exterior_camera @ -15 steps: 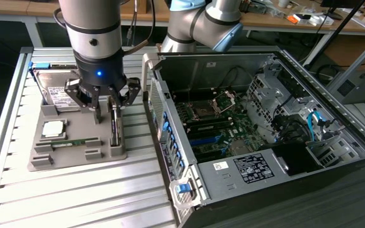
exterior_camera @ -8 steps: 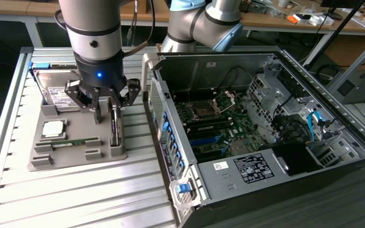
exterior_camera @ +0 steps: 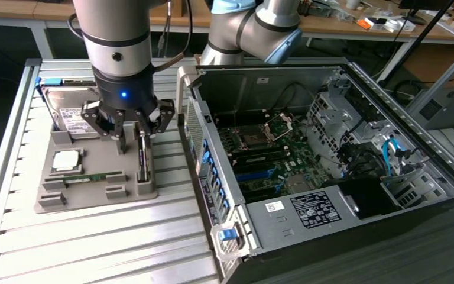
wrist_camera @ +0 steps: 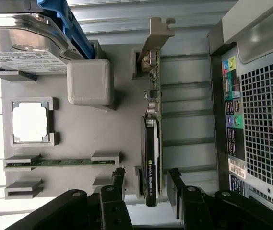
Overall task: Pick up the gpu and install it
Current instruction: 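Pick up the gpu and move the gpu toward the slot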
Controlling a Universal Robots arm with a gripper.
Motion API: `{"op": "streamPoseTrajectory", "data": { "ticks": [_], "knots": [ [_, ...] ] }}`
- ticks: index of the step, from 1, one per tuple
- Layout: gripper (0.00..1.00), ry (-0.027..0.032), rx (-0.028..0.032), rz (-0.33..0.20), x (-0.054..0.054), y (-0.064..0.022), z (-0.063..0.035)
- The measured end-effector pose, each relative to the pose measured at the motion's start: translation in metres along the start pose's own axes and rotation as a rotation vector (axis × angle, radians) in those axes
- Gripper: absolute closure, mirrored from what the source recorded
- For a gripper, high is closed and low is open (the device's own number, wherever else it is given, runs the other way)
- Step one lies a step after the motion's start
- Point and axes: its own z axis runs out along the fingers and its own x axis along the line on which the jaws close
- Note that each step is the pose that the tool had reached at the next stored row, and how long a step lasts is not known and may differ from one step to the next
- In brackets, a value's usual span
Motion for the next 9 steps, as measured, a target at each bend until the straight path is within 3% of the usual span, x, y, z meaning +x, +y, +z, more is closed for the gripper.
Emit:
{"op": "streamPoseTrajectory", "data": {
  "ticks": [9],
  "knots": [
    [0.52,0.0000,0.0000,0.000,0.0001,-0.0002,0.0037]
  ]
}}
